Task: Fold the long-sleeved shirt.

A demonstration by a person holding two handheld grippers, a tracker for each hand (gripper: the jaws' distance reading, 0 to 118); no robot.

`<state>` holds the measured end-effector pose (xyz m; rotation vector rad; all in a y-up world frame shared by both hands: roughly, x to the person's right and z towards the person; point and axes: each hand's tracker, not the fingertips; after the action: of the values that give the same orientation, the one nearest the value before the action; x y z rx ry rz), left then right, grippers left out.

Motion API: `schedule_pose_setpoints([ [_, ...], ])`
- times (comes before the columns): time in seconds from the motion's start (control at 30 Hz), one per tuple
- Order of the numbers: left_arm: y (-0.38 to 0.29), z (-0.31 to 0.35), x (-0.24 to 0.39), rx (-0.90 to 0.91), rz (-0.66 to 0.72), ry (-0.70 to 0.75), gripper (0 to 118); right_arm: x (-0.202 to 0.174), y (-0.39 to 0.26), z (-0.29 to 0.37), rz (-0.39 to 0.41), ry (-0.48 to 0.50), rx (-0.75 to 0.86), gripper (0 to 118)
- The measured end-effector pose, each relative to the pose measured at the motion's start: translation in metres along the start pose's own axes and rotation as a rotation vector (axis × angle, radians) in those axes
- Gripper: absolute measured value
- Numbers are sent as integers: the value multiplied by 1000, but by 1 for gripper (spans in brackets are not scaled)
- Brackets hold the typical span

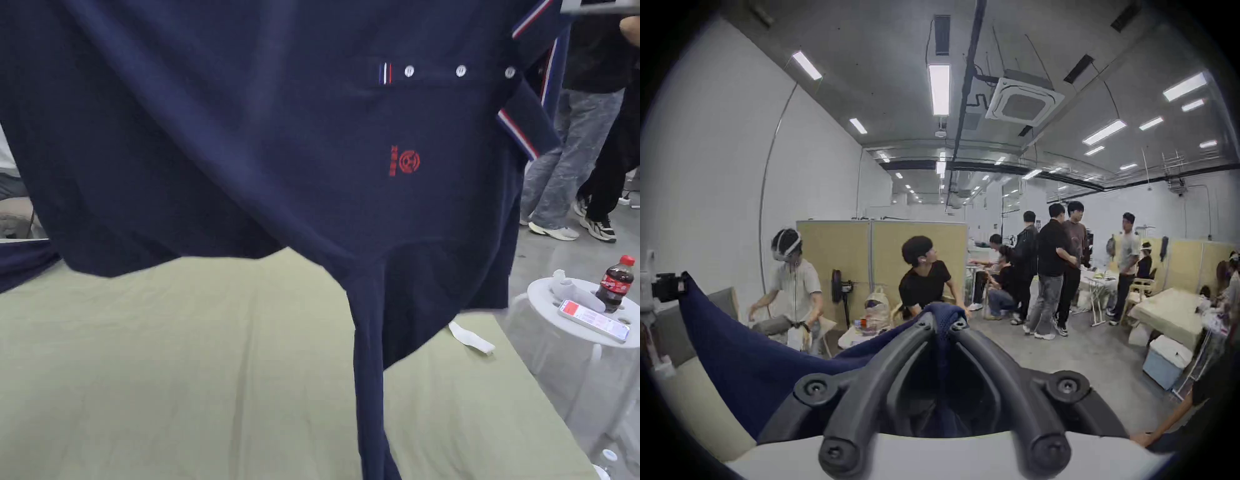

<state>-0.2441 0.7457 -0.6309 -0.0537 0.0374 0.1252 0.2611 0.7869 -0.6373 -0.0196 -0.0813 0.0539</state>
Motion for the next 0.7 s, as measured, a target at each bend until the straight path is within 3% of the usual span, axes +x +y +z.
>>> schedule_pose_setpoints([
  [0.33, 6, -40, 25, 65, -103, -7, 0, 12, -9, -48, -67, -28, 44, 4],
  [0.47, -56, -67, 17, -4, -115, -47, 0, 15, -78, -68, -47, -9, -3, 4],
  [0.53, -98, -77, 11, -55, -100, -61, 0, 18, -127, -71, -67, -6, -32, 4],
  [0.7, -232, -80, -10, -215, -110, -99, 0, 16, -274, -47, -19, 47, -159, 4],
])
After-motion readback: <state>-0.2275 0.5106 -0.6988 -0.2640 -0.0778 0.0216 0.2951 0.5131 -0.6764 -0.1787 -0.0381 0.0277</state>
